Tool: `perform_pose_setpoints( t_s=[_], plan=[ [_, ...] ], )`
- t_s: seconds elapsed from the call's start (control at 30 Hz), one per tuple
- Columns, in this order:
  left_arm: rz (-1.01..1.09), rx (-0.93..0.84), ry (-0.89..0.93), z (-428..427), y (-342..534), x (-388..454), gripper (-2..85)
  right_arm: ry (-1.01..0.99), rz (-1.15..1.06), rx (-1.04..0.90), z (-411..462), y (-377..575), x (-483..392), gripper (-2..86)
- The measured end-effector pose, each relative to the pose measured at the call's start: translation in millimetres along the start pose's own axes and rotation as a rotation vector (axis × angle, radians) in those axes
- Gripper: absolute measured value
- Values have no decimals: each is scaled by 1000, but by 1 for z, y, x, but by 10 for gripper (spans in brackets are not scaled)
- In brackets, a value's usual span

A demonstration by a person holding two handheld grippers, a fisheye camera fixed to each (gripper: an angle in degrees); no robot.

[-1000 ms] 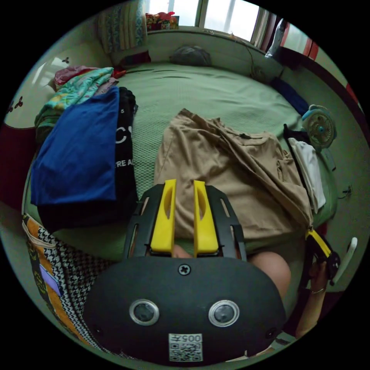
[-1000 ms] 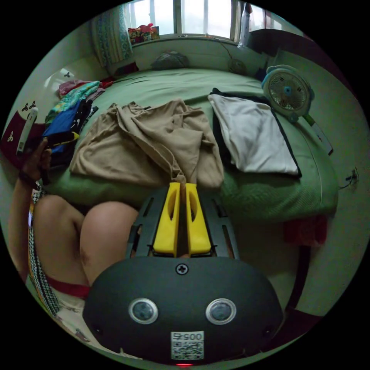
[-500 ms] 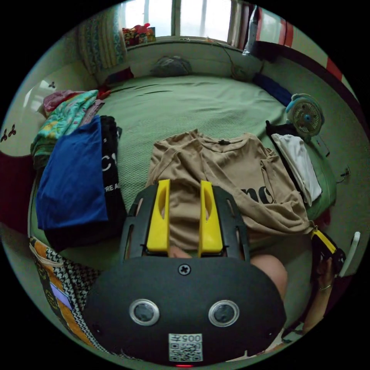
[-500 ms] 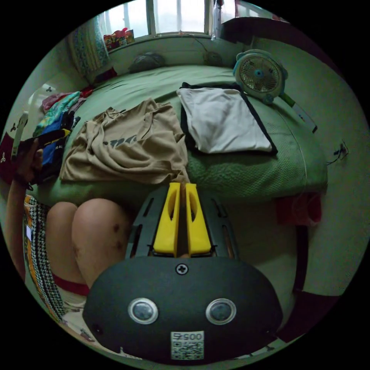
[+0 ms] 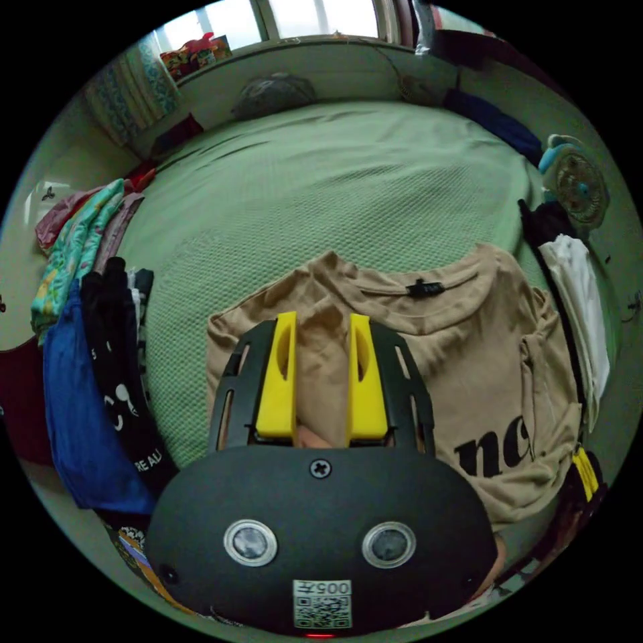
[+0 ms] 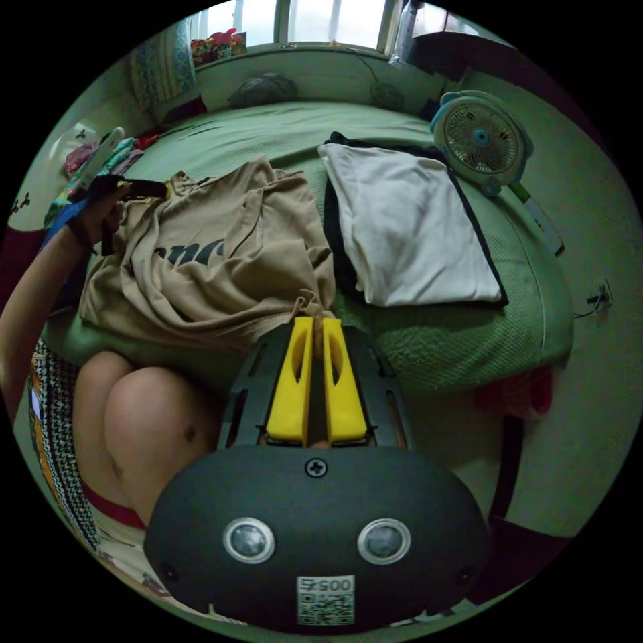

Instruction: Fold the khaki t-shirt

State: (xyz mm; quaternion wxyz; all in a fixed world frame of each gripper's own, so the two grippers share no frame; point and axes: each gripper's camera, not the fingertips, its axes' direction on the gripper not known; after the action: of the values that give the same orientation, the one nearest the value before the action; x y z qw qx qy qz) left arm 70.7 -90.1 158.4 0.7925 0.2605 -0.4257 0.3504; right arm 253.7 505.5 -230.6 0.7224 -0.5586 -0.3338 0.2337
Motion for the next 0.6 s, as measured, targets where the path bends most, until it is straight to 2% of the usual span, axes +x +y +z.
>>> perform_pose_setpoints(
  t_s=[0.2, 0.43, 0.6],
  plan=[
    [-15, 43, 21, -48, 47, -16, 35, -6, -6, -25, -12, 14, 3, -11],
    [29, 83, -21, -141, 140, -48, 24, -25, 59, 23, -60, 56, 15, -11],
    [29, 155, -28, -224, 240, -83, 22, -22, 55, 89, -101, 97, 20, -11]
  ],
)
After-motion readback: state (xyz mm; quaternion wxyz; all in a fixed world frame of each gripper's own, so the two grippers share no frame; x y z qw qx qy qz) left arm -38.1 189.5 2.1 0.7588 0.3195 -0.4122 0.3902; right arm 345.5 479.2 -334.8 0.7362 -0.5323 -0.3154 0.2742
